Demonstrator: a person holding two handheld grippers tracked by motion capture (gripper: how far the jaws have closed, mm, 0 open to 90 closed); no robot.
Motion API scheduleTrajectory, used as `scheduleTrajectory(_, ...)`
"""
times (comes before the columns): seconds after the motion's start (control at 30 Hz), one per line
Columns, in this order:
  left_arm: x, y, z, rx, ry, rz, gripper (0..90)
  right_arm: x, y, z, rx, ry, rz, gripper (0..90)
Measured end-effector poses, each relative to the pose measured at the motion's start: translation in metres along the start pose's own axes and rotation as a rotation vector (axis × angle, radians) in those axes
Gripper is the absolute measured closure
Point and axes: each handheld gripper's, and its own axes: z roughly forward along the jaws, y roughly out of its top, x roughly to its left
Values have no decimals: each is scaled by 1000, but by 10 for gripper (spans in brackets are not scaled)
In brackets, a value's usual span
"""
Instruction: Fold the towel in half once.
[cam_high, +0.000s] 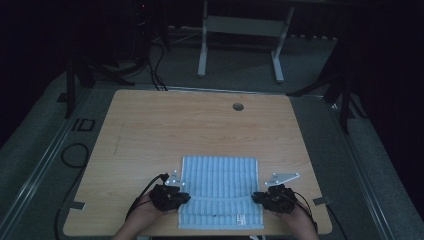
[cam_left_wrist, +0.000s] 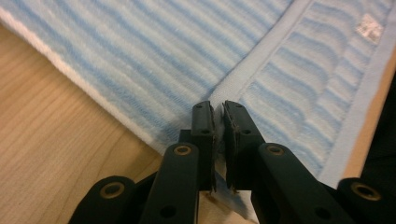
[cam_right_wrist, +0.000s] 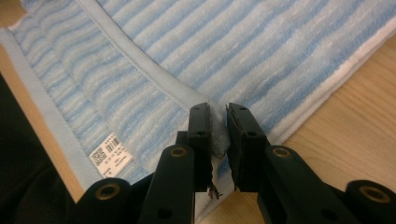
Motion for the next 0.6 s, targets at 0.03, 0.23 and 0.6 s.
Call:
scheduleTrajectory(0.03,0,0,-3,-10,-4,0,830,1,1,-2,-5,-1,-2,800)
scheduleTrajectory(0.23,-3,-4,-22,-82,-39,-9,829,8,3,-19,-55,14,-25,800)
scheduleTrajectory(0.6,-21,-25,-34,-59,-211,57,695,30,-32,-43,-77,85,4,748)
